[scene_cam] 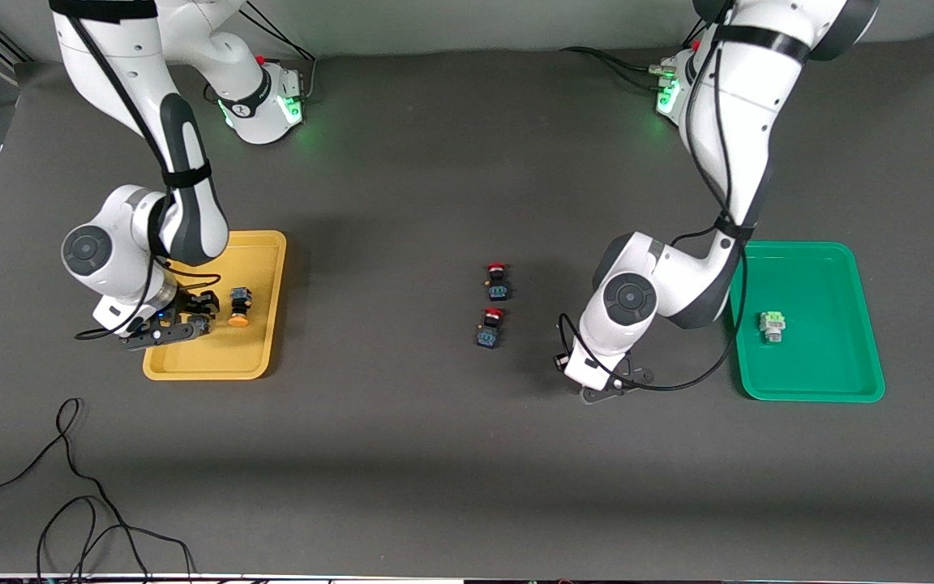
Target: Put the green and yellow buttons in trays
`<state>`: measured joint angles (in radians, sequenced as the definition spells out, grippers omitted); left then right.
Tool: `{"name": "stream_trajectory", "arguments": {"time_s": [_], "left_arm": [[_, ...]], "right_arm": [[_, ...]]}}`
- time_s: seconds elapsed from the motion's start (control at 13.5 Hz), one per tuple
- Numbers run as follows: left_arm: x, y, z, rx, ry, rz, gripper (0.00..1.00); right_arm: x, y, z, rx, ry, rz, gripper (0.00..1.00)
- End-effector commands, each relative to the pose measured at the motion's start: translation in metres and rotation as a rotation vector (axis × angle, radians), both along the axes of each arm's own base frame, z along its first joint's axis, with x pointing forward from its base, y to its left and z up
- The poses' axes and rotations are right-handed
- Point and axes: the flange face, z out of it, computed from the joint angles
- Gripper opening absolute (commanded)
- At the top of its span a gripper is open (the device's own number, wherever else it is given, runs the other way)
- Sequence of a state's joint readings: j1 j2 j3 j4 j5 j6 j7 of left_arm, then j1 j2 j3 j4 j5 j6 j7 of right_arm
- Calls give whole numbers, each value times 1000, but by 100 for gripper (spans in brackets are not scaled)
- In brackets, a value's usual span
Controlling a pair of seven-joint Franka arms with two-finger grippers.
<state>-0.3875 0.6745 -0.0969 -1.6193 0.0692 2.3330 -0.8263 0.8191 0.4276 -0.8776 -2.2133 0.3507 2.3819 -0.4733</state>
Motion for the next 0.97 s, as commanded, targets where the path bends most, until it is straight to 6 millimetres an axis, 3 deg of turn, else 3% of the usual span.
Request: {"name": "stream_trajectory", "arguments": {"time_s": [0.0,0.15,0.3,0.45,0.59,0.74,0.89], "left_arm": [[-14,5,78,40,30,-2,0],[-25,21,129,76,73,-68,0],[-31,67,176,97,132,-138,0],[-35,133,206,91,226,-210,0],[-32,220,209,75,267,-311,0],[-26,311,195,81,280,-387,0],[-30,382,165,80,251,-448,0]], "right_arm": [[22,-3,66,105,47,-45,70],[35,-10,114,141,71,-75,71],[47,-16,167,161,97,-103,75],[56,-16,234,155,100,-152,76],[57,-7,295,101,110,-166,77],[52,5,336,68,118,-179,77],[46,19,369,50,122,-198,81]]}}
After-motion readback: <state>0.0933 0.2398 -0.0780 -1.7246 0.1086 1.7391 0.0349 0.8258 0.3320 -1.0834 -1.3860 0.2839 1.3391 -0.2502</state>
